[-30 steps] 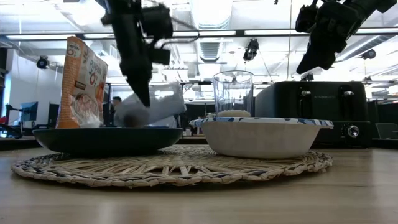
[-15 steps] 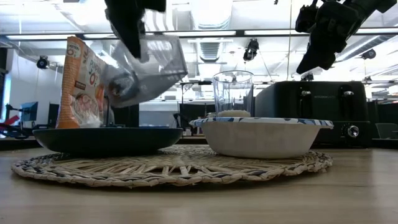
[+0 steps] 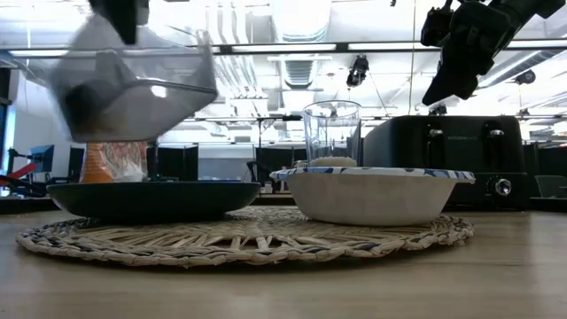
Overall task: Arrange a breakfast setting
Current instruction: Move the black bin to the bottom right of the table
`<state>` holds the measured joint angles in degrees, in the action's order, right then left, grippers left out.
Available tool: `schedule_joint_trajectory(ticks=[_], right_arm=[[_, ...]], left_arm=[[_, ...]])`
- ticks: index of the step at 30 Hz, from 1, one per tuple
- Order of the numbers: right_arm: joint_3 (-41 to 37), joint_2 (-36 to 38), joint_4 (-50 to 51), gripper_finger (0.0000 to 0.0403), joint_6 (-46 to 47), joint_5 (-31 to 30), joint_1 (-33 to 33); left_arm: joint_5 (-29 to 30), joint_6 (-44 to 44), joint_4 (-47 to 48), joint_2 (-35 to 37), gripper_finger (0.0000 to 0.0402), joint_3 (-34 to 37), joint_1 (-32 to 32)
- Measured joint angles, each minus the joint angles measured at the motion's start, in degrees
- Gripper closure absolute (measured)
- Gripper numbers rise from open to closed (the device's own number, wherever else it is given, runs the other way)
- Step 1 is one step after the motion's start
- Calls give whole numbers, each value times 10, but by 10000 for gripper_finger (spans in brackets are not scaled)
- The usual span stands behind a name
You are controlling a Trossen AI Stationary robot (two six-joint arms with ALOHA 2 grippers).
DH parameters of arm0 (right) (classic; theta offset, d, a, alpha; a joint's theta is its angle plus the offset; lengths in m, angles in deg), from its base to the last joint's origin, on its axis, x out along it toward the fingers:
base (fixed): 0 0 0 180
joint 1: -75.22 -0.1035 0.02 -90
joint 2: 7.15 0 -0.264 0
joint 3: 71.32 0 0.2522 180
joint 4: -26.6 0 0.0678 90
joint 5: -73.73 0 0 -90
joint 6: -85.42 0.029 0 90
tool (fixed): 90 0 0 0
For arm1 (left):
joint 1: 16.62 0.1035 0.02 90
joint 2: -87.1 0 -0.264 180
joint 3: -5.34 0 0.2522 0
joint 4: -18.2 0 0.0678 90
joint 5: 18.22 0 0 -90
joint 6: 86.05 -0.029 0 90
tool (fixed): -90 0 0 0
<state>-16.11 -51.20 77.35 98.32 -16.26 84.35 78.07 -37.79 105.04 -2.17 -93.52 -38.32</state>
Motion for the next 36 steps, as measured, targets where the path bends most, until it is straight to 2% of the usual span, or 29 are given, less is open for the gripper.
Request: schedule_joint_trajectory(ticks=[10, 16, 21, 26, 31, 36], right_arm=[[0, 0, 0, 394, 0, 0, 0], [0, 0, 0, 394, 0, 0, 0], [0, 0, 0, 394, 0, 0, 0], [0, 0, 0, 394, 0, 0, 0], [0, 0, 0, 394, 0, 0, 0], [0, 0, 0, 394, 0, 0, 0]], left_arm=[[-55, 234, -1, -11, 402, 0, -114], [-87, 327, -27, -43, 401, -4, -160], [-130, 356, -93, -78, 401, -4, -187], [-144, 382, -170, -110, 401, -7, -211], [-145, 384, -158, -160, 401, -61, -223], [-144, 338, -146, -229, 401, -145, -226]])
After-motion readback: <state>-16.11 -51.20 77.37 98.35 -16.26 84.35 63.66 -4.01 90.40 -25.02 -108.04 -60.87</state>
